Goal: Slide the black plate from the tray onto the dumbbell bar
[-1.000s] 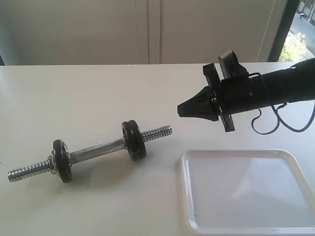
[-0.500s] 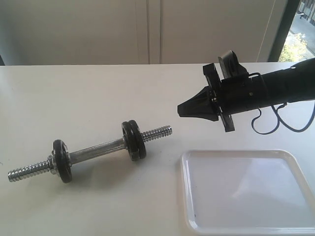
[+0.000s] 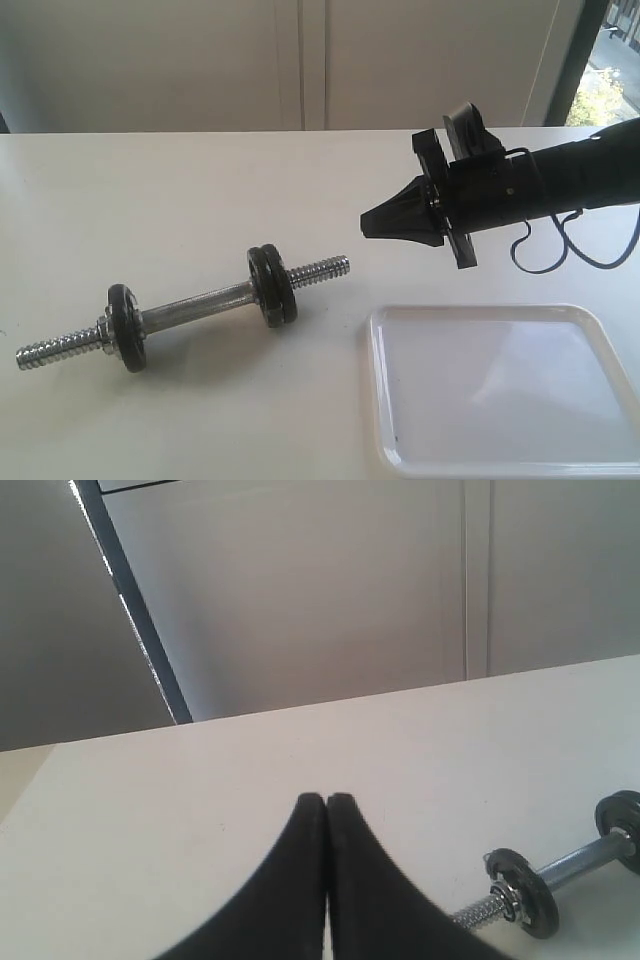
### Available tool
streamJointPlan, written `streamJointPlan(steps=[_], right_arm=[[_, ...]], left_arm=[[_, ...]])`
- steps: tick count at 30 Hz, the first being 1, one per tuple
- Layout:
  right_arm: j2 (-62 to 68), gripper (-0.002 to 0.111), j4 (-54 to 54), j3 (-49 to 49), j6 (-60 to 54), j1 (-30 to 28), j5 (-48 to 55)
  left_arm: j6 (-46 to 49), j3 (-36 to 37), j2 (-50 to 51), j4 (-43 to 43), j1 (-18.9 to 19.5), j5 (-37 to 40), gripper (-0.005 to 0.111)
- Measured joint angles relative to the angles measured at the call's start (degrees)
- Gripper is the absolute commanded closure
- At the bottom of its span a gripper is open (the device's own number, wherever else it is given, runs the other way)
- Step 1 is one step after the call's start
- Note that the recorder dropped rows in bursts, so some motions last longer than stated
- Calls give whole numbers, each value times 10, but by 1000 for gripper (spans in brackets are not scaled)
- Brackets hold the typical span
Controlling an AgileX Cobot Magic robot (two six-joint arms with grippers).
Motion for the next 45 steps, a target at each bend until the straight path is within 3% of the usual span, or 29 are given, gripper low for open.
streamJointPlan(steps=[25, 36, 45], right_arm=[[0, 108, 0, 0, 0, 0, 0], [0, 108, 0, 0, 0, 0, 0], [0, 108, 0, 0, 0, 0, 0]], left_arm=[[0, 24, -7, 0, 0, -3, 107], [0, 234, -79, -10, 0, -101, 107], [0, 427, -126, -76, 0, -140, 107]])
